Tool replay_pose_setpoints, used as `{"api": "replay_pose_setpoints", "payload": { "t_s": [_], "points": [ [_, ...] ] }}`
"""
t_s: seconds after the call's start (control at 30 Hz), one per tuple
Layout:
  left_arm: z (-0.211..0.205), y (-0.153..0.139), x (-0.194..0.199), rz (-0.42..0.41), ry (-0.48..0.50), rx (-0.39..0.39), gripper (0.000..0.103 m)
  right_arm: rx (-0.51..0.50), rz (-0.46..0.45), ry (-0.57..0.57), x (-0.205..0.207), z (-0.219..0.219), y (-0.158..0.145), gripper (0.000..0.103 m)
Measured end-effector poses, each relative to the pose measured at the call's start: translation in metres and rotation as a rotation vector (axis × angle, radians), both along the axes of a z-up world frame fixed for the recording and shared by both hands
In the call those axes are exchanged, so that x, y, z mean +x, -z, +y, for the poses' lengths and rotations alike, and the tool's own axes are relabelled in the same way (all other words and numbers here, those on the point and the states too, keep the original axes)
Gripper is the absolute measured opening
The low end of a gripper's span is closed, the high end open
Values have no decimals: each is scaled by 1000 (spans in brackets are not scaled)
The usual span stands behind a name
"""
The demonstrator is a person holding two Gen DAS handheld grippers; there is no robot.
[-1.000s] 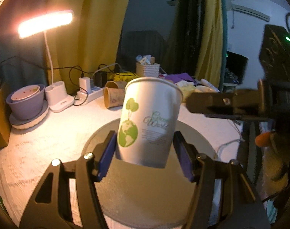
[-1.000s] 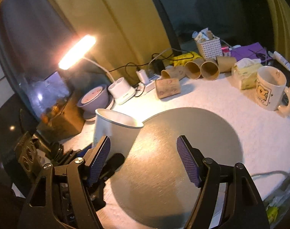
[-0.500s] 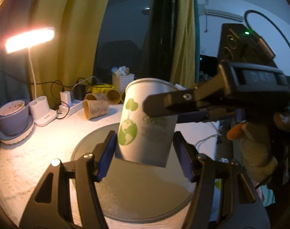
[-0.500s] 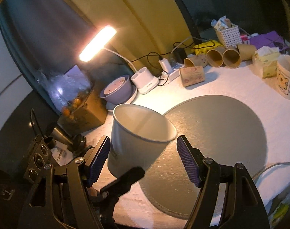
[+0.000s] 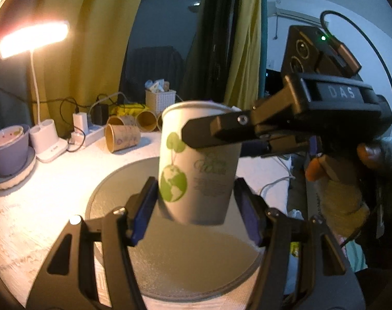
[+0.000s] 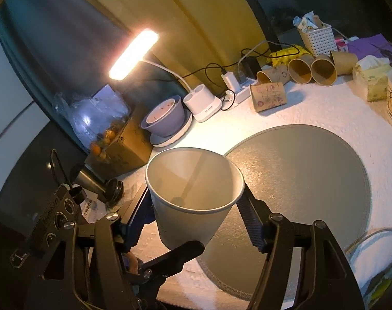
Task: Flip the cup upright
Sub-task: 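Lift the cup with the left gripper and rotate it upright over the mat, then lower the upright cup onto the grey mat and open the left gripper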
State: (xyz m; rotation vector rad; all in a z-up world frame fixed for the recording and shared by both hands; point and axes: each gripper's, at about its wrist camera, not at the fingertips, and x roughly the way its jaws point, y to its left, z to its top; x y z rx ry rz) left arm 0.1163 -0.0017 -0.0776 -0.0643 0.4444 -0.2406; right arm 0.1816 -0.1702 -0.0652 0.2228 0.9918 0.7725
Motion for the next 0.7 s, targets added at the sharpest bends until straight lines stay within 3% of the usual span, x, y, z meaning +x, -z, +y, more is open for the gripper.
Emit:
{"api": "replay_pose_setpoints", "payload": {
  "t_s": [0.27, 0.47, 0.7],
  "points": [
    [23, 20, 21, 129, -102, 9, 63, -105, -111, 47, 19, 2, -1, 69],
    [52, 31, 32, 178, -215, -24, 63, -237, -187, 106, 37, -1, 20, 69],
    [71, 41, 42, 222, -257, -61, 63, -324, -220, 111, 57, 9, 47, 69]
  ]
}}
